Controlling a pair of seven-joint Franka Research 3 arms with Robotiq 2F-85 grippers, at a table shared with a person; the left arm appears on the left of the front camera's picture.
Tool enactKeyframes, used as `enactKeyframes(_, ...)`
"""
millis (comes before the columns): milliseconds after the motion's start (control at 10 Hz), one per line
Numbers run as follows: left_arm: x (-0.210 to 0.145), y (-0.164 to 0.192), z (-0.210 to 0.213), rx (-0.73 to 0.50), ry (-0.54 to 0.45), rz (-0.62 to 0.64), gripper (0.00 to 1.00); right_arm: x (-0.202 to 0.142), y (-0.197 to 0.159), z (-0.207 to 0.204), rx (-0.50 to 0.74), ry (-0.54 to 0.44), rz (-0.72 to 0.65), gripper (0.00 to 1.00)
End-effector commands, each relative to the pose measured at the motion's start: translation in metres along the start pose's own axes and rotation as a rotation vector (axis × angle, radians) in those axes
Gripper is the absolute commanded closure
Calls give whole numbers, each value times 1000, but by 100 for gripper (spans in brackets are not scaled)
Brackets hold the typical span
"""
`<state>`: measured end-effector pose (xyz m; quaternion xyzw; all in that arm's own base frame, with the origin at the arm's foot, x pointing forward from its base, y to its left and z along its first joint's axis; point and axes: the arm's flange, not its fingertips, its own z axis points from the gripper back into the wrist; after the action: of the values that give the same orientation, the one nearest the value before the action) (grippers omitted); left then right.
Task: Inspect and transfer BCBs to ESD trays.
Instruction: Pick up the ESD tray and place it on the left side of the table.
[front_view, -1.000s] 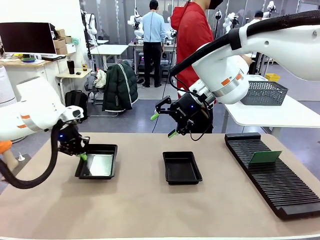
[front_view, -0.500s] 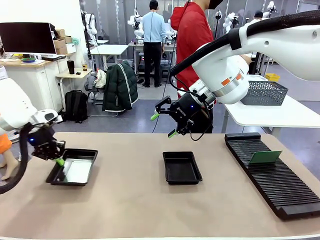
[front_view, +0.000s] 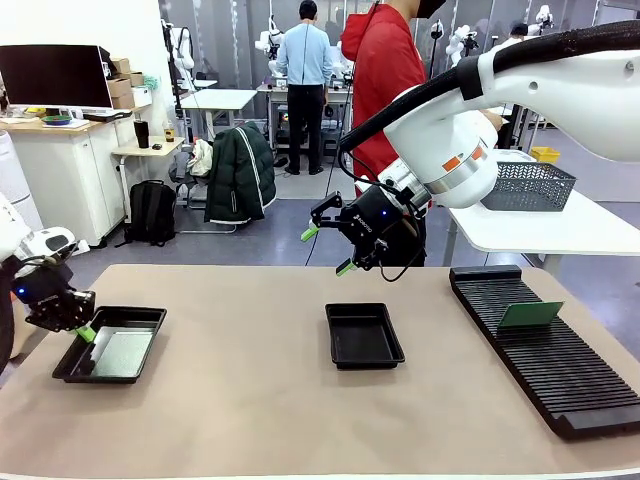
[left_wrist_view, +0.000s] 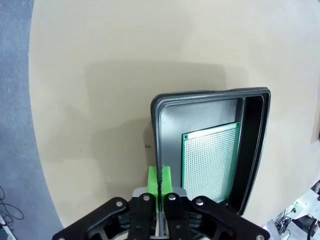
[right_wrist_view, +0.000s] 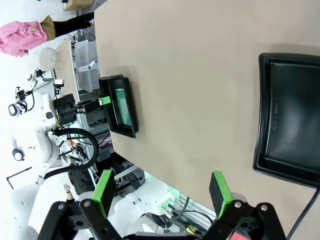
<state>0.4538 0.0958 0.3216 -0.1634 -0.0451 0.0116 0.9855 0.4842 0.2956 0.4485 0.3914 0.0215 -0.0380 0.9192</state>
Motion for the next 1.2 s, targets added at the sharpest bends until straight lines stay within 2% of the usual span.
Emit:
enactKeyframes(0, 1, 6, -13, -38, -35, -10, 100, 1, 1, -2, 0, 2, -4, 0)
enactKeyframes(200, 1, 12, -17, -54, -50, -6, 100, 1, 1, -2, 0, 2, -4, 0)
enactKeyframes(300, 1, 4, -9, -15, -7, 12, 100, 1, 1, -2, 0, 2, -4, 0)
enactKeyframes(800, 1, 4, -9, -15, -7, 12, 100, 1, 1, -2, 0, 2, -4, 0)
enactKeyframes(900, 2, 4, -13, -21, -12, 8, 86, 1, 1, -2, 0, 2, -4, 0)
enactKeyframes(1100, 1, 2, -10, -3, 18, 2, 67, 1, 1, -2, 0, 2, -4, 0)
